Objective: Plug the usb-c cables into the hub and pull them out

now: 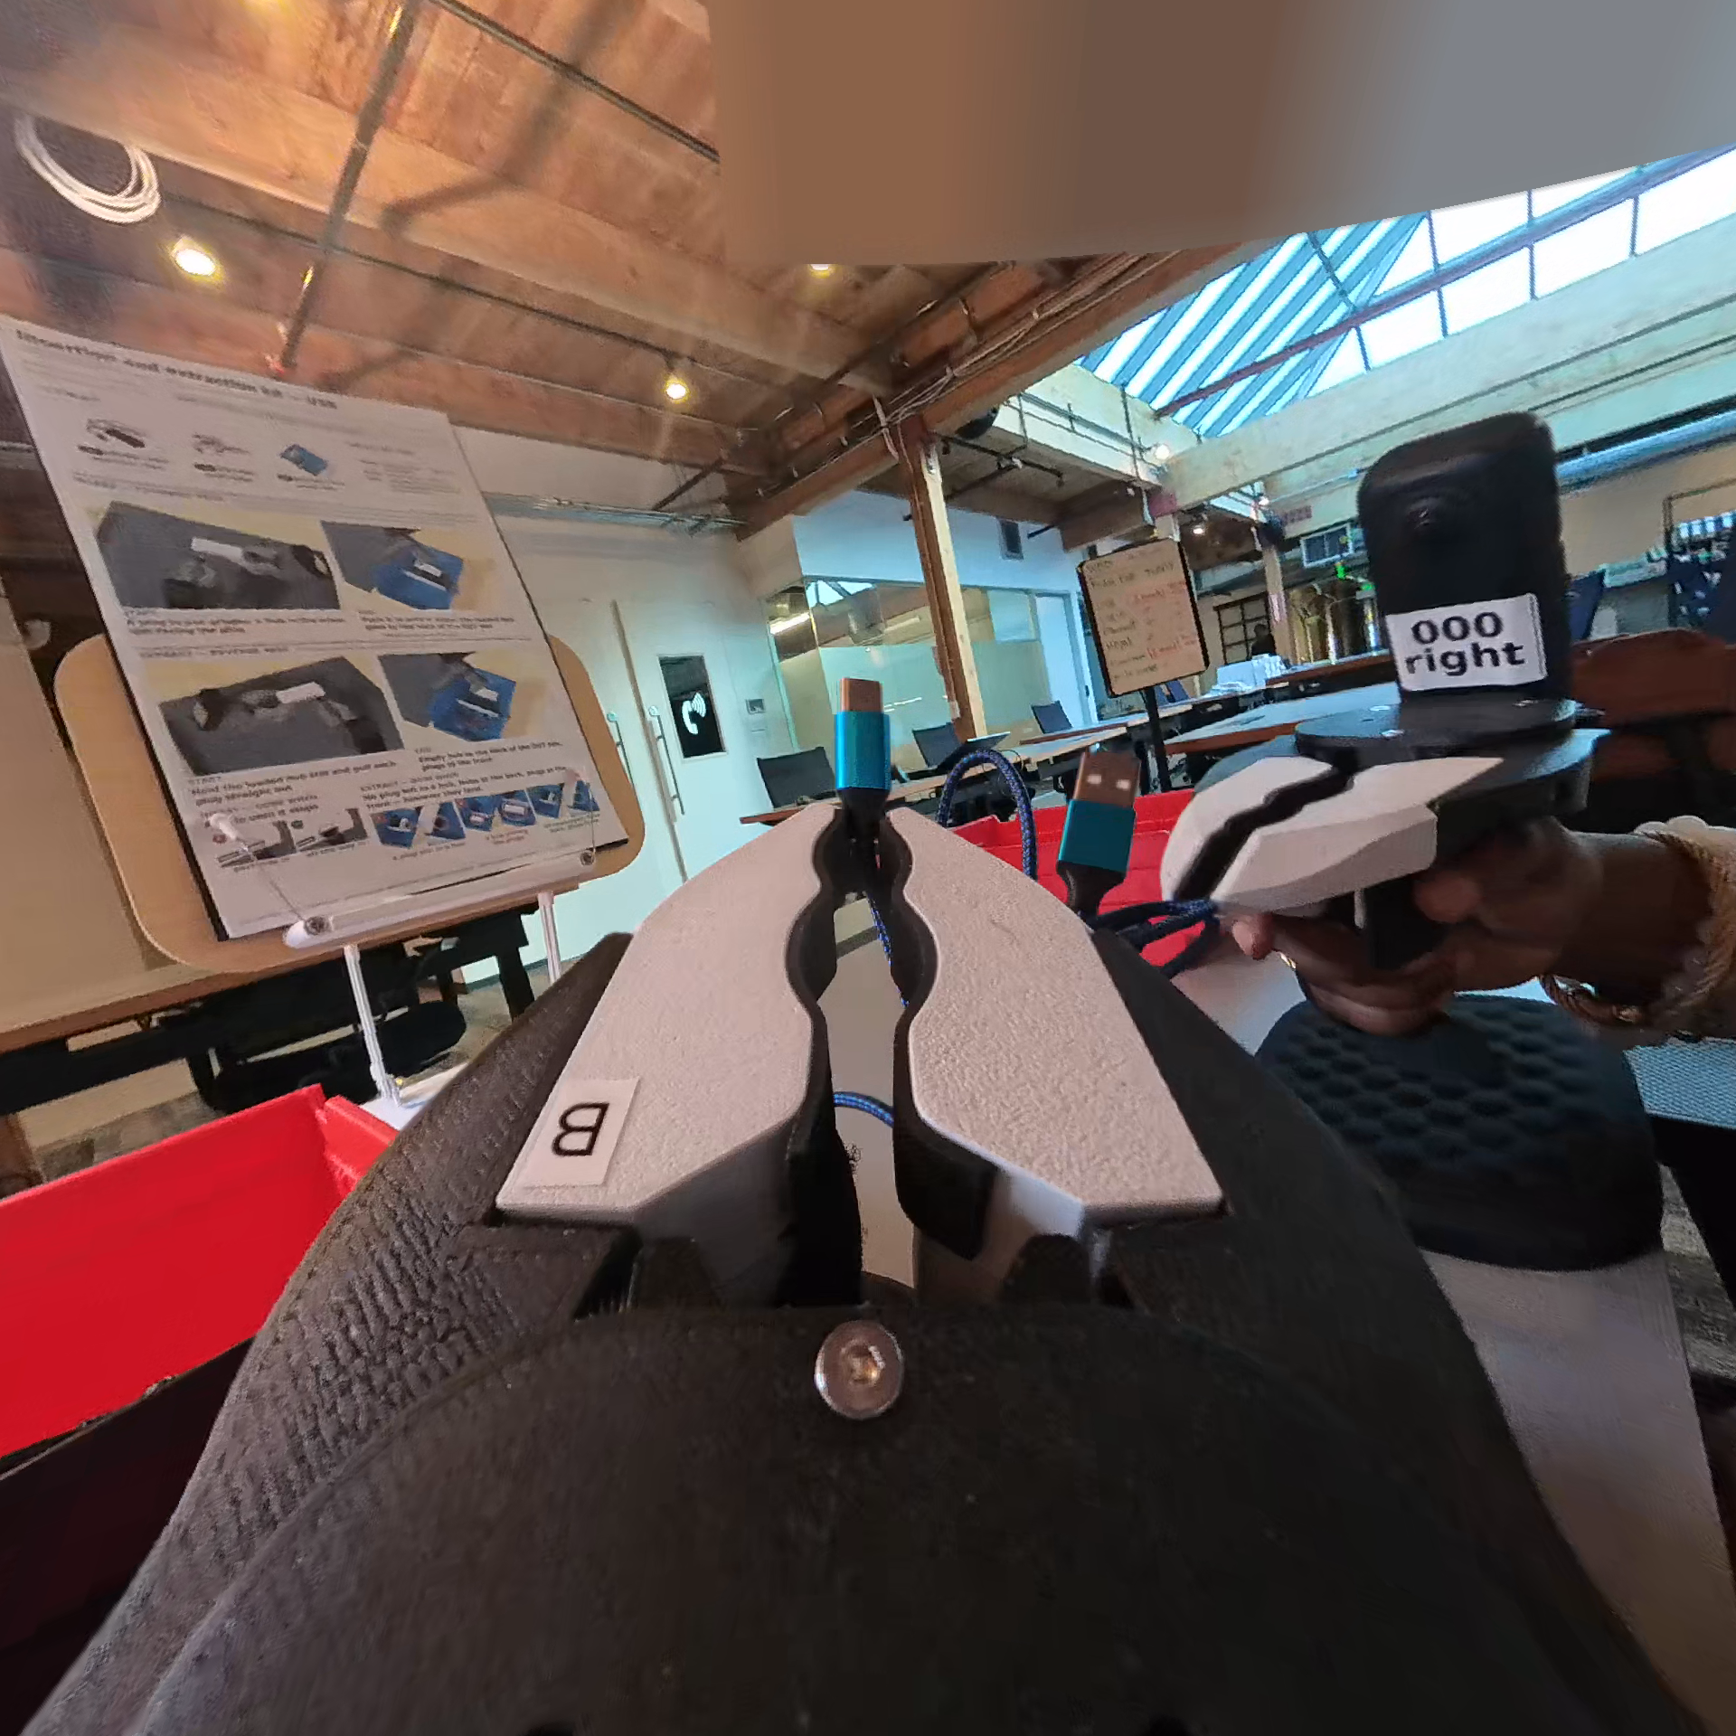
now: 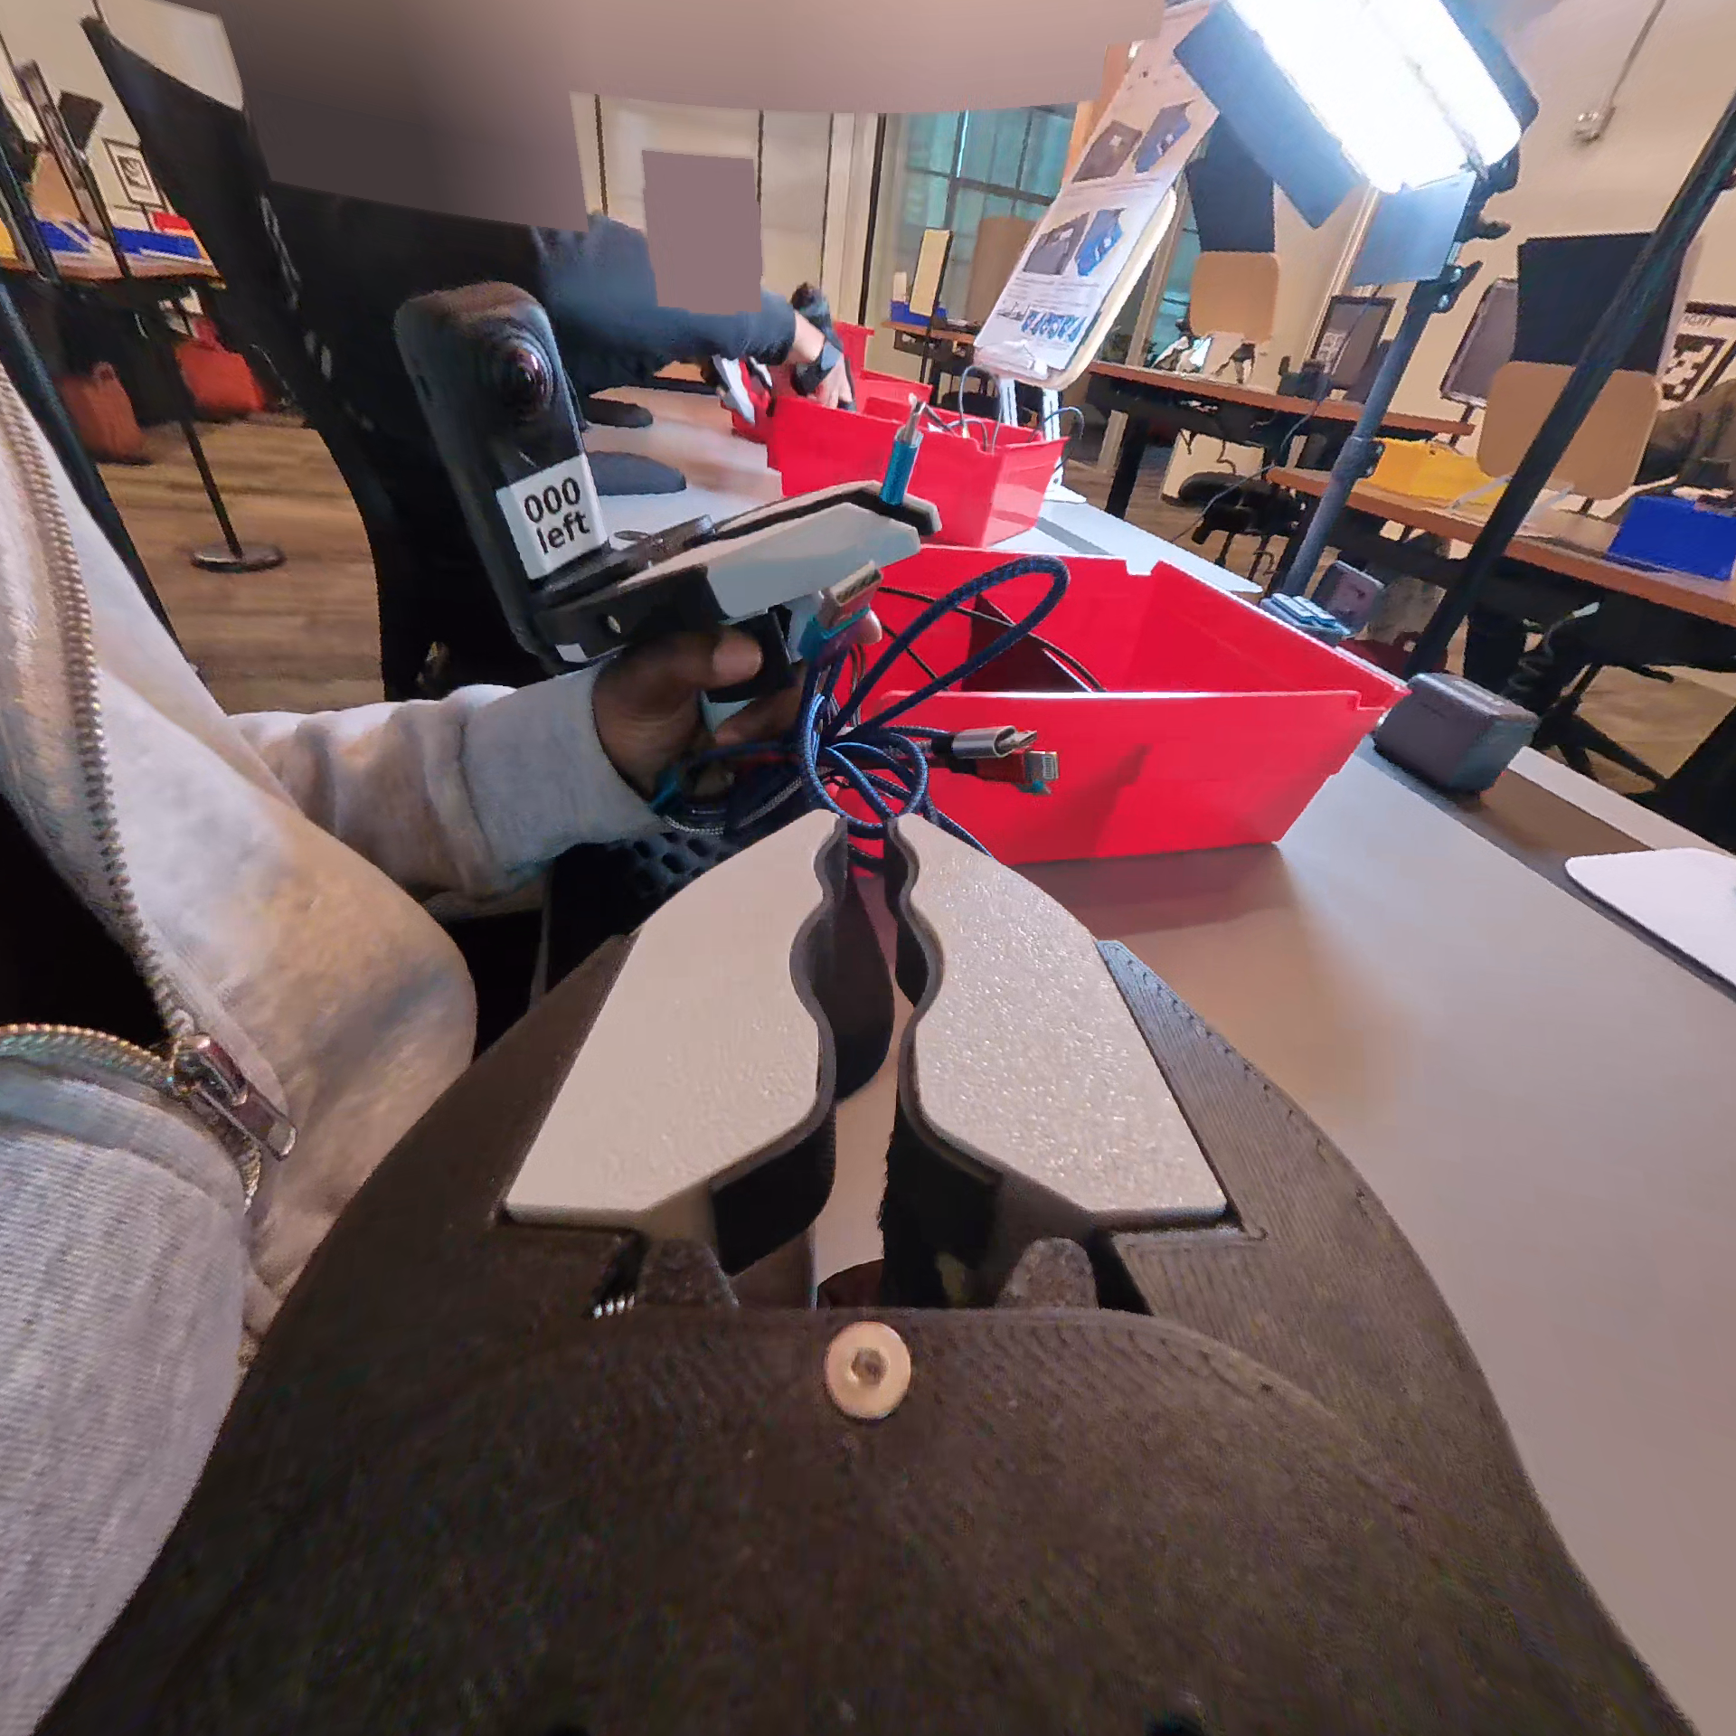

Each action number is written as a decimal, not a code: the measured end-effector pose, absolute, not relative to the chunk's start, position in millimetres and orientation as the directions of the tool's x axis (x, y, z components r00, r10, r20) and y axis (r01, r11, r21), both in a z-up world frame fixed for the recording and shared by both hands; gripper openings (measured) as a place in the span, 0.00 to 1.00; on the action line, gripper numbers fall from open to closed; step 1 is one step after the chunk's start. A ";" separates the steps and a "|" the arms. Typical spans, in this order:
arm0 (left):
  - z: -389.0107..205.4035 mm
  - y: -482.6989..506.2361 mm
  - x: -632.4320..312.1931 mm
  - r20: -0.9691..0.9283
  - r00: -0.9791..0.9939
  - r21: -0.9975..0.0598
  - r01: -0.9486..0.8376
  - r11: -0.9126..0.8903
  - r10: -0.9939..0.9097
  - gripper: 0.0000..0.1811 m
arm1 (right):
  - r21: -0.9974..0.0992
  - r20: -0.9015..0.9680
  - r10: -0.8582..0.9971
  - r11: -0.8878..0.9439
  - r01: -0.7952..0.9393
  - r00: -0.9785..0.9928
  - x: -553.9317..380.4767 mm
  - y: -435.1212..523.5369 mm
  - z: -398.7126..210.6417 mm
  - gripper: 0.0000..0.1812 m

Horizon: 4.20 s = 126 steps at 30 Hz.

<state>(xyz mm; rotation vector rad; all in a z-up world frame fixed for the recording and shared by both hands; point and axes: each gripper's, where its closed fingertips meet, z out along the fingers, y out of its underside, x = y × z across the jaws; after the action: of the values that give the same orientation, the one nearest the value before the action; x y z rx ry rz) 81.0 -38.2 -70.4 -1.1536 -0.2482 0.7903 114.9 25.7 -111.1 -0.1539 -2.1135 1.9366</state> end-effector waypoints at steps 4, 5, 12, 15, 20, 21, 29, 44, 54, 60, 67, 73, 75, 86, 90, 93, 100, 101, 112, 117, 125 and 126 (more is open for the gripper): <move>-67.4 -38.8 84.3 -0.182 0.735 -0.878 -0.421 0.229 0.654 0.03 | -0.993 0.078 0.247 0.102 -0.054 -0.966 114.1 25.2 -114.8 0.03; -67.9 -38.5 84.0 -0.177 0.738 -0.879 -0.416 0.233 0.651 0.03 | -0.991 0.081 0.248 0.127 -0.051 -0.965 113.3 24.5 -119.7 0.03; -80.6 -28.9 78.5 -0.213 0.741 -0.912 -0.384 0.142 0.637 0.03 | -0.984 0.097 0.291 0.170 -0.049 -0.952 97.2 33.7 -129.1 0.06; -92.4 -14.5 80.1 -0.254 0.770 -0.929 -0.362 0.074 0.585 0.03 | -0.982 0.139 0.259 0.164 -0.098 -0.956 99.4 46.9 -115.0 0.12; -118.6 11.8 89.8 -0.246 0.873 -0.967 -0.254 -0.040 0.420 0.03 | -0.934 0.330 0.134 0.187 -0.303 -0.934 116.6 55.2 -85.0 0.15; -124.1 16.6 93.1 -0.244 0.893 -0.969 -0.234 -0.074 0.378 0.03 | -0.907 0.385 0.098 0.222 -0.357 -0.918 119.1 53.6 -85.7 0.15; -152.5 35.8 118.0 -0.207 0.970 -0.954 -0.170 -0.248 0.130 0.03 | -0.820 0.417 -0.223 0.326 -0.470 -0.881 134.9 34.9 -120.6 0.15; -162.0 39.6 126.8 -0.193 0.980 -0.942 -0.170 -0.288 0.053 0.03 | -0.816 0.403 -0.228 0.349 -0.461 -0.886 130.2 28.5 -145.7 0.06; -123.9 35.3 111.1 -0.391 0.849 -0.916 -0.398 -0.055 0.355 0.15 | -0.996 -0.027 -0.023 0.090 0.025 -0.999 110.2 44.6 -126.1 0.05; -141.1 54.0 96.5 -0.499 0.769 -0.866 -0.435 -0.245 0.400 0.23 | -0.972 -0.234 0.009 -0.021 0.234 -0.972 104.4 44.9 -123.3 0.05; -145.5 67.5 91.8 -0.499 0.744 -0.866 -0.423 -0.265 0.444 0.10 | -0.926 -0.370 0.045 -0.105 0.364 -0.928 98.9 48.5 -125.8 0.05; -146.0 64.9 93.8 -0.430 0.800 -0.902 -0.358 -0.241 0.419 0.03 | -0.948 -0.317 0.090 -0.034 0.315 -0.944 103.1 57.4 -131.1 0.03; -150.8 66.8 100.1 -0.425 0.836 -0.900 -0.352 -0.255 0.347 0.03 | -0.978 -0.179 0.112 0.091 0.190 -0.977 106.1 62.7 -134.3 0.09; -170.6 75.7 114.1 -0.369 0.918 -0.891 -0.305 -0.336 0.146 0.03 | -0.708 0.498 -0.089 0.533 -0.464 -0.863 117.8 62.3 -158.2 0.06; -167.5 74.3 118.4 -0.358 0.926 -0.903 -0.309 -0.297 0.124 0.03 | -0.776 0.423 -0.083 0.481 -0.408 -0.902 121.5 61.1 -156.3 0.06; -161.8 74.2 120.7 -0.378 0.917 -0.909 -0.342 -0.236 0.126 0.03 | -0.868 0.323 -0.051 0.383 -0.317 -0.945 124.4 60.4 -150.8 0.06; -143.8 70.3 120.7 -0.475 0.850 -0.880 -0.457 -0.128 0.227 0.13 | -0.986 0.058 -0.016 0.156 -0.060 -0.998 129.0 60.6 -142.8 0.05; -144.2 70.4 121.5 -0.468 0.855 -0.883 -0.451 -0.128 0.222 0.12 | -0.989 0.049 -0.008 0.141 -0.049 -0.999 128.1 60.8 -142.3 0.05; -144.7 72.0 127.1 -0.346 0.928 -0.937 -0.334 -0.101 0.137 0.05 | -0.999 0.012 -0.021 0.032 -0.013 -1.000 130.3 58.7 -133.9 0.05; -142.0 70.2 130.0 -0.324 0.939 -0.946 -0.317 -0.073 0.115 0.04 | -1.000 0.014 -0.027 0.014 -0.014 -1.000 131.1 58.3 -131.9 0.05; -128.3 65.1 134.4 -0.245 0.965 -0.968 -0.249 0.030 0.092 0.05 | -0.999 -0.003 -0.046 -0.051 0.005 -0.999 133.9 60.2 -122.9 0.05; -128.6 65.6 134.3 -0.244 0.965 -0.968 -0.248 0.029 0.094 0.05 | -0.999 -0.001 -0.044 -0.051 0.004 -0.999 134.0 59.8 -122.8 0.05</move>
<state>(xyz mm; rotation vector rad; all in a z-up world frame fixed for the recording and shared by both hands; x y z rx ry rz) 134.3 65.6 -128.6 -1.5207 0.1241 0.2647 134.0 59.8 -122.8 0.0468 -2.1869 2.3007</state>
